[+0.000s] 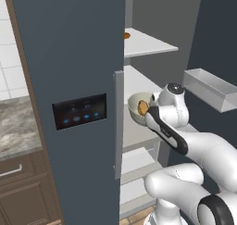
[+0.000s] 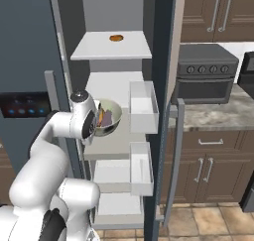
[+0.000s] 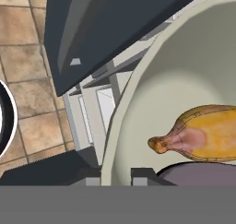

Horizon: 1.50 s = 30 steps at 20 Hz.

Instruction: Pick the chicken drumstick and eggplant from their plates and place them in the bowl. Then put the bowl in the fridge.

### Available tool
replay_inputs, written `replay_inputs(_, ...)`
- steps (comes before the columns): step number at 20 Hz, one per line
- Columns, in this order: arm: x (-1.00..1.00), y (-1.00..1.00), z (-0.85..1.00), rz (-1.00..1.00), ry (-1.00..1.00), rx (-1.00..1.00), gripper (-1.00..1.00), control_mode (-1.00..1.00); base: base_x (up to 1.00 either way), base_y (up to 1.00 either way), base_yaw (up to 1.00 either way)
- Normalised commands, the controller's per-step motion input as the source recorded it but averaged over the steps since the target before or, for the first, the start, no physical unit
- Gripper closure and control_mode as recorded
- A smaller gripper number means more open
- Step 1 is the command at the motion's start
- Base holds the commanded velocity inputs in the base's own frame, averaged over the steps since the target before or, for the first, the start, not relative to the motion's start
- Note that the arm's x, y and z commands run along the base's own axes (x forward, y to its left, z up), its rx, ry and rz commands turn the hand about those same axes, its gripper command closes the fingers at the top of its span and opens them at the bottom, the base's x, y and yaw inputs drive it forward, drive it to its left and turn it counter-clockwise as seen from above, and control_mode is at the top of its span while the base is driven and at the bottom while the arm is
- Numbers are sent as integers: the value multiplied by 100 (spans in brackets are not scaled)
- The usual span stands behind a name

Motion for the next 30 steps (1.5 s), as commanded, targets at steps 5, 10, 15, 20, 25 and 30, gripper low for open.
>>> replay_inputs(5, -6, 0, 29, 0, -19, -1, 100, -100, 0, 0, 0)
replay_inputs(10, 28, -3, 26, 0, 0, -1, 100, -100, 0, 0, 0)
replay_inputs(15, 45, -8, 26, 8, 3, 0, 100, -100, 0, 0, 0)
replay_inputs(20, 47, 1, 22, 9, 0, 0, 100, -100, 0, 0, 0)
replay_inputs(25, 53, 4, 19, 1, 0, 0, 100, -100, 0, 0, 0)
replay_inputs(30, 55, 0, 15, 0, 0, -1, 100, -100, 0, 0, 0)
